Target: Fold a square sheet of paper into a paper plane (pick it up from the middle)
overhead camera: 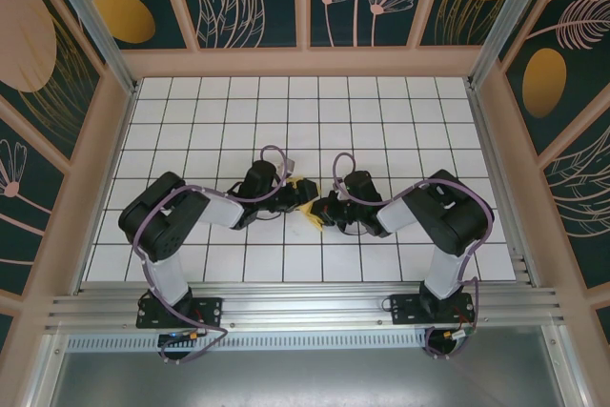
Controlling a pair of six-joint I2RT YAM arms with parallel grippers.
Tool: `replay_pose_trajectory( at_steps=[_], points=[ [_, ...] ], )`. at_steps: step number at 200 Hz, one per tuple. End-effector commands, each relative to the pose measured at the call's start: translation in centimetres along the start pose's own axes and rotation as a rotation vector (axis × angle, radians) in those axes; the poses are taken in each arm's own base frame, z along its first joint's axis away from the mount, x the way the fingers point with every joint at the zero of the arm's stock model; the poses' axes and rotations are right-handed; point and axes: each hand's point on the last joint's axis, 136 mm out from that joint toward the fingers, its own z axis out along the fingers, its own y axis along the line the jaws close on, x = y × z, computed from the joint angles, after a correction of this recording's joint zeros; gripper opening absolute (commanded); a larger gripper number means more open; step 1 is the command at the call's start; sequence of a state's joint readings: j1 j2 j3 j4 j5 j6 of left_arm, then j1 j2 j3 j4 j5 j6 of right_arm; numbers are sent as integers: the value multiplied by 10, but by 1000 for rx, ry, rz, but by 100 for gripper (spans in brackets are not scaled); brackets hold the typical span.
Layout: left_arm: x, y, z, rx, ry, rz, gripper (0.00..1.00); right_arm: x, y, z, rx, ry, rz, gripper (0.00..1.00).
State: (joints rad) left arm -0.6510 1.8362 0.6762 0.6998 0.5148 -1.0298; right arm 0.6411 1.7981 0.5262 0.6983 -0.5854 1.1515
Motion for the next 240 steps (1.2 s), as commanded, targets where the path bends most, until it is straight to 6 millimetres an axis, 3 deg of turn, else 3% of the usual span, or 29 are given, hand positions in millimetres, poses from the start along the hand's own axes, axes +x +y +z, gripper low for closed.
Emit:
replay_pose_trajectory(
  at_steps=[1,52,99,170,240],
  points=[
    [-3,9,9,-32,-7,-4,64,10,-40,-1,135,31,97,6],
    [7,43,13,-158,33,-45,63,8,-30,-11,182,25,17,17],
    [10,48,15,-180,55,-36,63,16,-31,-19,209,49,-7,19],
    [15,52,17,-188,82,-34,63,20,-15,-22,208,80,-84,20],
    [16,51,16,-180,91,-30,62,8,8,-27,234,37,-176,23]
  ],
)
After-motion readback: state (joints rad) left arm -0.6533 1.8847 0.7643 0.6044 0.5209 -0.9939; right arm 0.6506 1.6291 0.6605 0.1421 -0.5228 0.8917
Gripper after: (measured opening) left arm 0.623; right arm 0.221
